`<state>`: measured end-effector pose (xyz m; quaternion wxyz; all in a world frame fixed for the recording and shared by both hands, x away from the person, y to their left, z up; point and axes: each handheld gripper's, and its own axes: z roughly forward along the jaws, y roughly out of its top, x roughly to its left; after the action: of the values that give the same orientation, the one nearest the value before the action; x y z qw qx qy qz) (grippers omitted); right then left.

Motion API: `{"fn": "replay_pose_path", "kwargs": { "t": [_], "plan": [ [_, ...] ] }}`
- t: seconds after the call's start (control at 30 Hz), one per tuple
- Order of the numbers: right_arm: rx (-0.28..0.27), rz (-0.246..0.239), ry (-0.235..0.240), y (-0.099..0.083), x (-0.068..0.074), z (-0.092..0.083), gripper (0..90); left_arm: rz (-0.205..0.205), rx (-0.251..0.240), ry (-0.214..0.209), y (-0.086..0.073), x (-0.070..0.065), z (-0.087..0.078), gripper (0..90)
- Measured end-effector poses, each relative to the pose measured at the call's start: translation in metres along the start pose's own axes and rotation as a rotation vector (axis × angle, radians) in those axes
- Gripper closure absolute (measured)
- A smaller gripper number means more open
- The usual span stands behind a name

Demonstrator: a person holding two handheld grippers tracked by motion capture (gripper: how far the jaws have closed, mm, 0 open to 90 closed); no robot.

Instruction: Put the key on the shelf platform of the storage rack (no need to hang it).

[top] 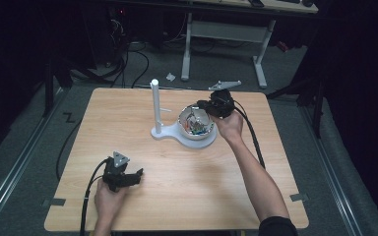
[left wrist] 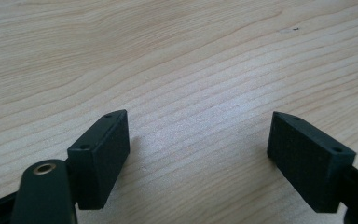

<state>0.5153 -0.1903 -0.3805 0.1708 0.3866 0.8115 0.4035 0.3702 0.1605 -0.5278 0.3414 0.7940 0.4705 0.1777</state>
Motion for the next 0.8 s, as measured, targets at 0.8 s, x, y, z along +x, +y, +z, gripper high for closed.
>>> {"fn": "replay_pose_path", "kwargs": {
  "t": [0.8],
  "plan": [
    [0.044, -0.024, 0.002, -0.013, 0.008, 0.023, 87.2, -0.001, -0.001, -0.001, 0.0, 0.0, 0.0, 21.5]
  ]
}}
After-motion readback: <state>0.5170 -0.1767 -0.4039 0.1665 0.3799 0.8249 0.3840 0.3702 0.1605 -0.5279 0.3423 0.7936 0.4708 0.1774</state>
